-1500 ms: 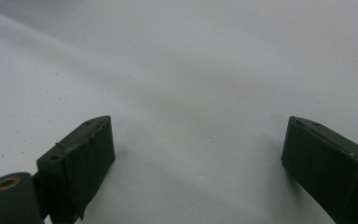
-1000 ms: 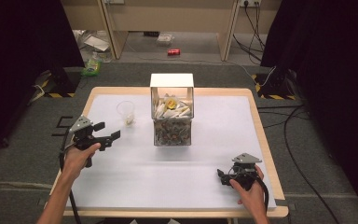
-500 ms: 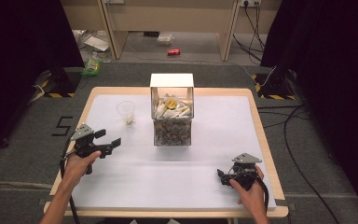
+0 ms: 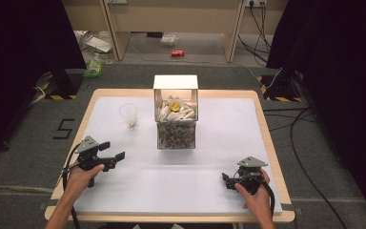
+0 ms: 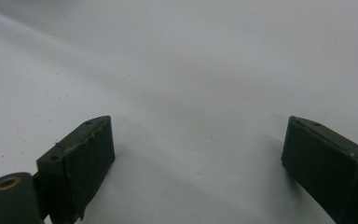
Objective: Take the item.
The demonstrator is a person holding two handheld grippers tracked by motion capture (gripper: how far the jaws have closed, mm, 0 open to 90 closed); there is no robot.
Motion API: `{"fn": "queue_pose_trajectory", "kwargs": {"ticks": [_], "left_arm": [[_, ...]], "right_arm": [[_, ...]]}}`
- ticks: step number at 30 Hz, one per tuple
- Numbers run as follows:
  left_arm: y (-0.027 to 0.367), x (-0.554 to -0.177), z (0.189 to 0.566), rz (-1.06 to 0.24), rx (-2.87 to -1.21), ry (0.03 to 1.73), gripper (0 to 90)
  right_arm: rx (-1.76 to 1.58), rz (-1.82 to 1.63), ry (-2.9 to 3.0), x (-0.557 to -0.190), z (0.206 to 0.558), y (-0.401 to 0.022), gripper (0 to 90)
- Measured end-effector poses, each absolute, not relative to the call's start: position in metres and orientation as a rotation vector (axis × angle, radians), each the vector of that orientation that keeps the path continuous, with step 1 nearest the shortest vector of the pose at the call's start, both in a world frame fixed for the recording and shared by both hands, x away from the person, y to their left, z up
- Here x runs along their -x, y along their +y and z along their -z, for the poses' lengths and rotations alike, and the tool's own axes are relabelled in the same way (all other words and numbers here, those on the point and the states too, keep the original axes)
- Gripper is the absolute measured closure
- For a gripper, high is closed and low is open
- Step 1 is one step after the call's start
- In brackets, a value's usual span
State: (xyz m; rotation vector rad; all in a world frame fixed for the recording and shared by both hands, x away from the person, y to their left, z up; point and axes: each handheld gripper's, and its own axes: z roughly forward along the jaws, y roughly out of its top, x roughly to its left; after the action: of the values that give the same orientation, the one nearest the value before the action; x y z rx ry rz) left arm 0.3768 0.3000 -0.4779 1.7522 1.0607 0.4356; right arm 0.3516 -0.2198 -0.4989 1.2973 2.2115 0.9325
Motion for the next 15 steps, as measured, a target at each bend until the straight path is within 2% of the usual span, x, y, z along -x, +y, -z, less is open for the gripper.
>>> {"fn": "queue_pose_trajectory", "kwargs": {"ticks": [15], "left_arm": [[0.297, -0.361, 0.496, -0.413, -1.829, 1.081, 14.9]], "right_arm": [[-1.297, -0.932, 2.211, -0.352, 0.499, -0.220, 10.0]]}}
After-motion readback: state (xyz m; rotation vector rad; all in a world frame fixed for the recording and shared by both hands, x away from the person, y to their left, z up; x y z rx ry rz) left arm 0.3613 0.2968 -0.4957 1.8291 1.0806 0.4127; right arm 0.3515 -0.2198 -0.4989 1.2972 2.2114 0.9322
